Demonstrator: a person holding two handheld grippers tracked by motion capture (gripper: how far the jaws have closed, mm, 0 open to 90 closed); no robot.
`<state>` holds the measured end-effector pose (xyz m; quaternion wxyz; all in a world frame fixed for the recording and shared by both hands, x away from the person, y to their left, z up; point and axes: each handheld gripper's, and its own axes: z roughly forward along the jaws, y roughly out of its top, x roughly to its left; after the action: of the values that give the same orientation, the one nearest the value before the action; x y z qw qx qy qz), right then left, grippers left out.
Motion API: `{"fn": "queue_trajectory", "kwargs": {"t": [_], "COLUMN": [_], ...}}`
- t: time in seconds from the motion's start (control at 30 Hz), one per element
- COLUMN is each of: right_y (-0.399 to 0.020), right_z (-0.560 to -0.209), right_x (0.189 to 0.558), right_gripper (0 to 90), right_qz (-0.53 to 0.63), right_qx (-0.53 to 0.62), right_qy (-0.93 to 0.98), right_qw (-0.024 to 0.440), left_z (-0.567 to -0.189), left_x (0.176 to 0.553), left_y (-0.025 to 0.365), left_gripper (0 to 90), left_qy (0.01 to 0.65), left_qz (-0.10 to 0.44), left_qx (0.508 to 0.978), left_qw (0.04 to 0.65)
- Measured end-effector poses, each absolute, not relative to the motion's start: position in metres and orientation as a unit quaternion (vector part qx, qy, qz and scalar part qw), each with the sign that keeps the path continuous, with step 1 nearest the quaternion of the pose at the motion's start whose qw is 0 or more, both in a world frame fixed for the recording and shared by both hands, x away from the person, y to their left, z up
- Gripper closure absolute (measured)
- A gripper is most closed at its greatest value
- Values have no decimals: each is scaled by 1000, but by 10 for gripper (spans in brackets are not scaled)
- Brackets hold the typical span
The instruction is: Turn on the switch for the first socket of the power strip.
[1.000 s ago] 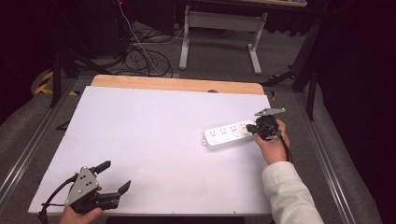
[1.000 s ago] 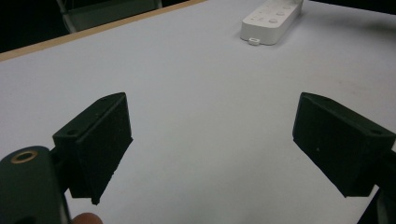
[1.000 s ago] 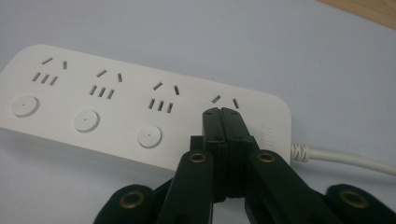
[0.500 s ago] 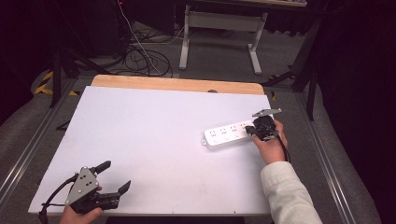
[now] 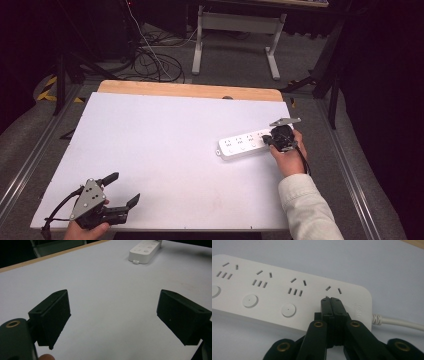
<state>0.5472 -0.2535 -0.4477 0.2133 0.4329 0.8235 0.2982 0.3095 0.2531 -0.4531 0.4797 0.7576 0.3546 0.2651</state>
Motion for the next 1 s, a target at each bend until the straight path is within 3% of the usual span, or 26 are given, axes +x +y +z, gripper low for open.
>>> {"fn": "queue_trajectory", "kwargs": {"t": [1.0], "right_y": [-251], "right_z": [-450], "right_x": [546], "right_gripper": [900], "right_qz": [297], "right_qx": [456], "right_qy": [812], "right_qw": [210], "left_z": [-453], "left_x": [308], "left_y": [252], "left_gripper": [123], "left_qy": [353], "left_qz": [264], "left_qx": [758], "left_qw": [481]}}
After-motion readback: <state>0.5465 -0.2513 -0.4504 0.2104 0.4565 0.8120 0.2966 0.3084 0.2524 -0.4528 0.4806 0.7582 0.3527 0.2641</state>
